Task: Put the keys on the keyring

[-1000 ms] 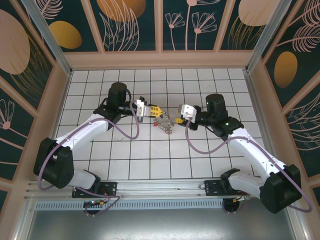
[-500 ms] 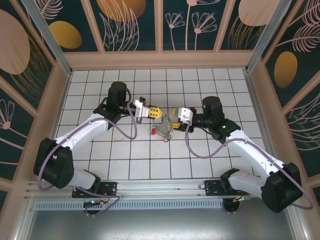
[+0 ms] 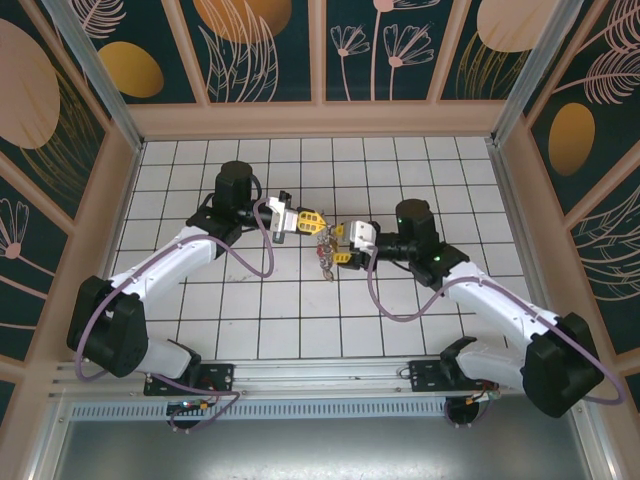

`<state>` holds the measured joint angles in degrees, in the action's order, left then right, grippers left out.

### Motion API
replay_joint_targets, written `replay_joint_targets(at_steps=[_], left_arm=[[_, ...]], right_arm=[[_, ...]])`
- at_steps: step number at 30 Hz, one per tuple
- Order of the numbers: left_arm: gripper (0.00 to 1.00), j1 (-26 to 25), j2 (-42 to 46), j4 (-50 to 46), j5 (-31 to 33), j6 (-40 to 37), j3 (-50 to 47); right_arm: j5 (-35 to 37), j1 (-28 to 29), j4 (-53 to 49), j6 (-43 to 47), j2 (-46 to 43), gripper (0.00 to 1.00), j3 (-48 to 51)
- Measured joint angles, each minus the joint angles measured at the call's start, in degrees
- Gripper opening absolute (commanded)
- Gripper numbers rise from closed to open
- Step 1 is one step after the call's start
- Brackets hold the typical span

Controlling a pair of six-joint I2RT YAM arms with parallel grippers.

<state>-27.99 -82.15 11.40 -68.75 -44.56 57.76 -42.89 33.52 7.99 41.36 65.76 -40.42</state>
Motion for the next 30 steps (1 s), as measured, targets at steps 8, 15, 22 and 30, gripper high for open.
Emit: replay_joint_targets(at_steps=[8, 15, 22, 30], left_arm=[[0.0, -0.09, 0.0, 0.39, 0.09, 0.26, 0.02], [0.0, -0.09, 0.0, 0.42, 0.79, 0.26, 0.02], [0.0, -0.09, 0.04, 0.59, 2.97, 0.26, -0.07], [0.0, -0.09, 0.02, 1.95, 5.01, 1.16, -1.49]], right_arm=[[2.14, 0.87, 3.19, -1.88, 0.81, 0.21, 0.11], [4.52, 1.01, 3.3, -2.73, 0.72, 0.08, 0.11], [9.33, 1.05, 0.92, -2.51, -1.84, 0.0, 0.11], [14.8, 1.05, -4.0, 0.31, -4.61, 0.0, -0.5]])
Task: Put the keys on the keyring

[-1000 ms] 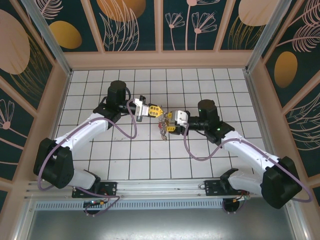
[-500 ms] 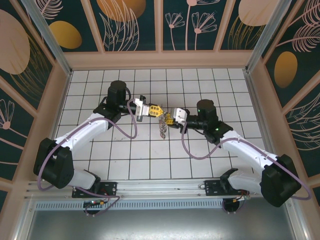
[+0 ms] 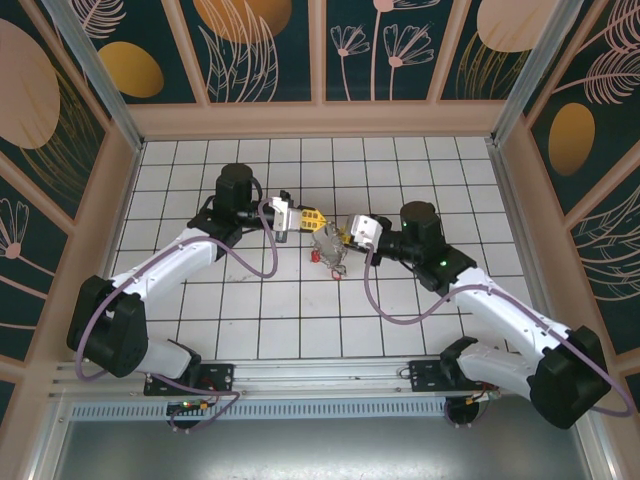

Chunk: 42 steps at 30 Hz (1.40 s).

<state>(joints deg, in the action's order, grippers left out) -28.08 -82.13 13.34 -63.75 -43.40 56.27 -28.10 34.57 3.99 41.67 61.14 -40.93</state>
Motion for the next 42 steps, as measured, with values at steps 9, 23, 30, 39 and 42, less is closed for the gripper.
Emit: replay_joint_targets(at_steps=[9, 23, 30, 39, 42], left_arm=[[0.0, 0.0, 0.02, 0.55, 1.31, 0.48, -2.56], [0.09, -0.07, -2.36, 6.23, 4.68, 11.39, -3.72], [0.32, -0.04, -2.36, 7.34, 7.23, 17.46, -2.73], [0.45, 2.08, 1.97, 9.2, 18.95, 23.61, -5.44], [0.99, 2.95, 7.06, 14.25, 23.39, 25.0, -11.65]], right_arm=[[3.65, -0.31, -4.44, 3.19, -1.03, 0.0, -1.99], [4.46, -0.39, -19.87, 13.05, 2.08, 0.0, -15.43], [8.85, -0.39, -26.91, 19.21, 6.19, 0.0, -24.83], [16.17, -0.39, -33.27, 28.61, 11.45, 0.0, -38.4], [17.57, -0.42, -34.18, 31.45, 13.42, 0.0, -42.71]])
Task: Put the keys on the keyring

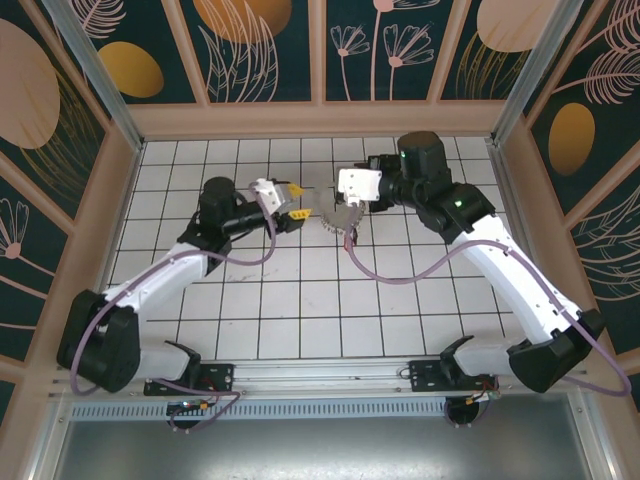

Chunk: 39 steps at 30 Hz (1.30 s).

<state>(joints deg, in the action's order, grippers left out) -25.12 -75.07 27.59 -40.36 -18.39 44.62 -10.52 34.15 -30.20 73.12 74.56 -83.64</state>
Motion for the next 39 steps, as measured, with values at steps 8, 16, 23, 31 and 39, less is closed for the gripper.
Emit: replay_joint_targets(at_steps=[8, 16, 23, 31, 39], left_arm=[[0.99, 0.72, 9.88, 3.82, 10.75, 0.94, -5.53], [0.99, 8.13, 12.41, 2.19, 31.8, 10.47, -5.51], [0.99, 17.77, 12.11, -3.06, 41.94, 20.28, -5.51], [0.99, 20.85, 11.93, -6.51, 52.52, 25.79, -5.88], [0.99, 22.62, 11.78, -8.15, 54.45, 25.97, -6.78]], right_arm=[[1.46, -0.04, -0.5, 4.42, 3.67, 0.0, -9.22], [-0.46, 0.13, 0.83, 2.23, 3.76, 0.0, -5.07], [-7.02, 3.39, 5.79, -7.58, 8.15, 0.0, -0.04], [-12.5, 9.42, 19.82, -25.11, 22.82, 0.0, -0.09], [-12.04, 11.8, 30.88, -38.58, 31.17, 0.0, 0.9]])
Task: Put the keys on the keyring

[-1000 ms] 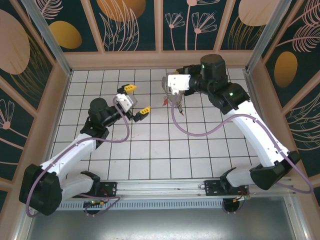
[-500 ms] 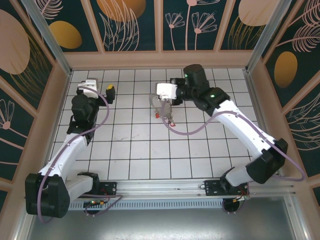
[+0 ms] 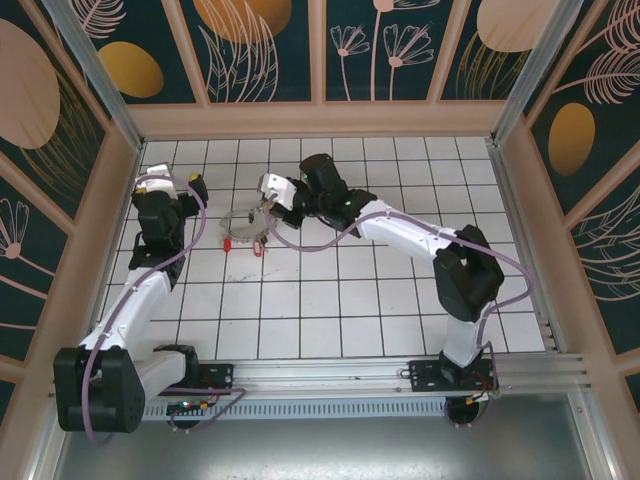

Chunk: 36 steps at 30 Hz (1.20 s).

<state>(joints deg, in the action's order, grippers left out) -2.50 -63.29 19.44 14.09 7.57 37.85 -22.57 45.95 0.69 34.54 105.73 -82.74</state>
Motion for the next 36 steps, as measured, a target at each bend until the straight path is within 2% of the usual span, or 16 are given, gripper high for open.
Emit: replay_joint_targets(at_steps=[4, 12, 18, 20, 23, 27, 32, 34, 35, 36], left_arm=[[0.99, 0.02, -1.36, 0.07, -2.19, -1.57, 0.0], [0.99, 0.22, -11.65, 0.5, -16.15, -1.88, 0.66], [0.99, 0.22, -14.25, 1.36, -22.12, -1.46, 2.08], [0.99, 0.22, -14.8, 1.57, -23.15, -1.51, 2.78], [0.99, 0.22, -15.17, 1.84, -23.98, -1.55, 3.1], [0.99, 0.22, -15.47, 1.84, -23.65, -1.97, 3.1], [0.99, 0.22, -15.5, 2.62, -22.34, -2.16, 3.1], [0.99, 0.22, -14.95, 2.8, -20.96, -2.21, 2.97], [0.99, 0.22, -14.27, 2.91, -19.82, -2.21, 2.71], [0.99, 0.22, -13.09, 3.13, -18.12, -2.16, 2.1]], right_arm=[[0.52, -3.19, 3.28, -4.81, 2.19, 0.0, 1.16], [5.29, -14.01, 6.05, -10.08, 5.55, 0.0, 7.89], [10.12, -17.9, 6.12, -11.04, 6.08, 0.01, 12.26], [12.04, -18.4, 6.45, -10.88, 6.08, 0.08, 13.62], [14.25, -18.49, 7.28, -10.73, 6.08, 0.26, 15.98], [16.13, -19.08, 8.52, -9.7, 5.66, 0.33, 19.85], [16.92, -22.18, 9.01, -9.4, 0.31, 0.37, 25.92], [16.15, -23.78, 9.35, -9.27, -4.07, 0.73, 28.72], [15.06, -24.72, 9.51, -9.42, -7.13, 0.99, 30.16], [13.6, -25.66, 9.6, -9.49, -10.34, 0.99, 31.23]])
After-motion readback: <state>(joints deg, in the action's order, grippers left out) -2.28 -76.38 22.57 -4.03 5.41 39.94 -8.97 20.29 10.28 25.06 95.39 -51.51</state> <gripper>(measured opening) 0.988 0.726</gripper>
